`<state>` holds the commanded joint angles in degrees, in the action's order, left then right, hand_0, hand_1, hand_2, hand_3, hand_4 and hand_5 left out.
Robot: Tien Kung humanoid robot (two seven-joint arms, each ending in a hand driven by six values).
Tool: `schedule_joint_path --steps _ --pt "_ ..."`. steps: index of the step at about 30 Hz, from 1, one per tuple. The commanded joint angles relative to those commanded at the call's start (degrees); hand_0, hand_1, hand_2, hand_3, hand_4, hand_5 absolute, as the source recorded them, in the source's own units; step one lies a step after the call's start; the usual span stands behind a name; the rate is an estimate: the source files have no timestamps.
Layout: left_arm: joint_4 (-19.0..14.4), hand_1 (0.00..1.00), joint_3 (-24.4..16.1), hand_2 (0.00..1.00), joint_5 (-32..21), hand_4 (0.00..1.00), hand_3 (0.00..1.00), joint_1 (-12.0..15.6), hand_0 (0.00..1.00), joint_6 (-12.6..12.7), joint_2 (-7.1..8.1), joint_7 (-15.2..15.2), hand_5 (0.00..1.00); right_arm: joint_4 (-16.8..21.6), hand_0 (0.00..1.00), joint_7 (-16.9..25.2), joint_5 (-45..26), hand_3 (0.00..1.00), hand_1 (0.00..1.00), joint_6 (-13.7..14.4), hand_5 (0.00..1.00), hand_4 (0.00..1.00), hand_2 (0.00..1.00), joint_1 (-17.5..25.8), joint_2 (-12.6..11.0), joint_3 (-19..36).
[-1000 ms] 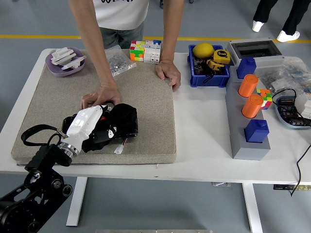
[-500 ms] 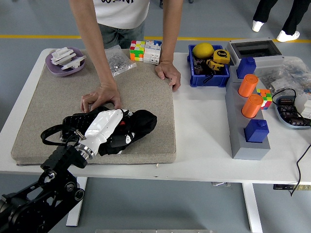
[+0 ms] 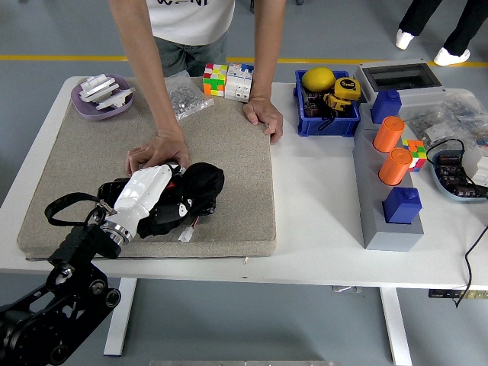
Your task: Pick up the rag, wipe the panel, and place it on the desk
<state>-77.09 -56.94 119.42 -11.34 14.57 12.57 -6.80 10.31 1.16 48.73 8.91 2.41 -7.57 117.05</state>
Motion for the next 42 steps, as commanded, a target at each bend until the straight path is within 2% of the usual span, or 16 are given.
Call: schedule_joint_path --steps 19,26,35,42 --pt "2.86 0.361 -11.67 0.532 3.90 0.296 0.506 4.32 0.298 -0.68 0.21 -0.81 0.002 0.00 0.698 -0.04 0.24 0.571 0.613 -0.16 0.436 0.990 0.588 0.33 0.07 0.15" --pt "2.08 0.363 -16.12 0.533 4.69 0.307 0.509 5.98 0.300 -0.37 0.28 -0.64 0.002 0.00 0.700 -0.12 -0.47 0.572 0.613 -0.02 0.439 0.993 0.588 0.47 0.10 -0.49" --pt "2.17 0.363 -19.92 0.533 5.64 0.310 0.509 7.77 0.302 -0.38 0.77 -0.80 0.002 0.00 0.700 -0.05 0.15 0.572 0.613 -0.07 0.439 0.994 0.589 0.55 0.18 0.31" --pt "2.26 0.363 -20.49 0.533 5.78 0.308 0.507 7.76 0.303 -0.08 0.54 -0.96 0.002 0.00 0.701 -0.04 0.01 0.572 0.613 -0.08 0.441 0.994 0.589 0.52 0.17 0.20"
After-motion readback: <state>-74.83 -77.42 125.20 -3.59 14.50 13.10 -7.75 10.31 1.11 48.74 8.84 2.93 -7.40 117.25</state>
